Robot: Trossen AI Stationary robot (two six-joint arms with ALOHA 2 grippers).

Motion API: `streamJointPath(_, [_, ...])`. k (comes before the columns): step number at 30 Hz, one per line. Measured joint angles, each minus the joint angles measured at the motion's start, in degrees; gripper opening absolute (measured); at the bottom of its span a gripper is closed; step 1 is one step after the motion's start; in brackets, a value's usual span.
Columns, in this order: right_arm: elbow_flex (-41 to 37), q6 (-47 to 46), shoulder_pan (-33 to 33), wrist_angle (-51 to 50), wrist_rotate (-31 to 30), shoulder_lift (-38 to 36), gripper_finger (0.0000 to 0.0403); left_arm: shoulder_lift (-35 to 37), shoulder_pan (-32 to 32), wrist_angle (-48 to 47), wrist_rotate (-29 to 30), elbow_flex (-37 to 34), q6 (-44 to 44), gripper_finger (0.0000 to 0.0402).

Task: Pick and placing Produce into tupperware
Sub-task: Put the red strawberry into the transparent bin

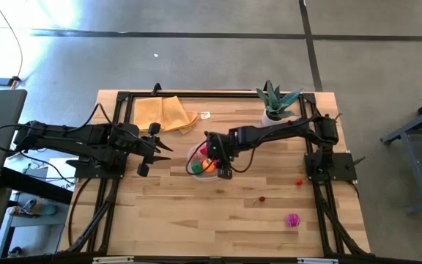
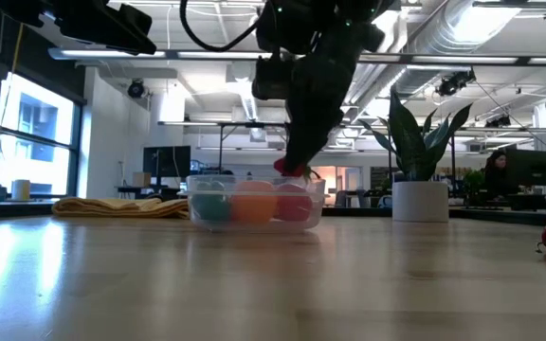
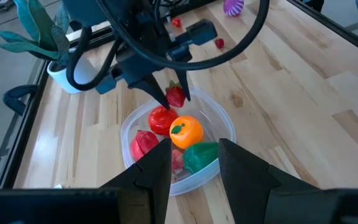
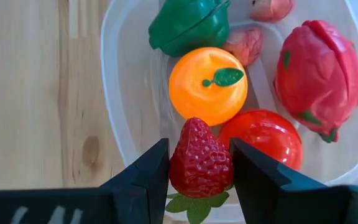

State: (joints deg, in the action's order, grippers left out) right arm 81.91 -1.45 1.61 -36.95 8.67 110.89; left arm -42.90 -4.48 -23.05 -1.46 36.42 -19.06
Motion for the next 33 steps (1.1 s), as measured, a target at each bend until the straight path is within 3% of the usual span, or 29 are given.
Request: streamJointPath(33, [-1.6,0.4,-0.6,1.9,-0.3,2.6,0.0136,0.0,0.0,0.0,0.0,0.0,0.0,0.012])
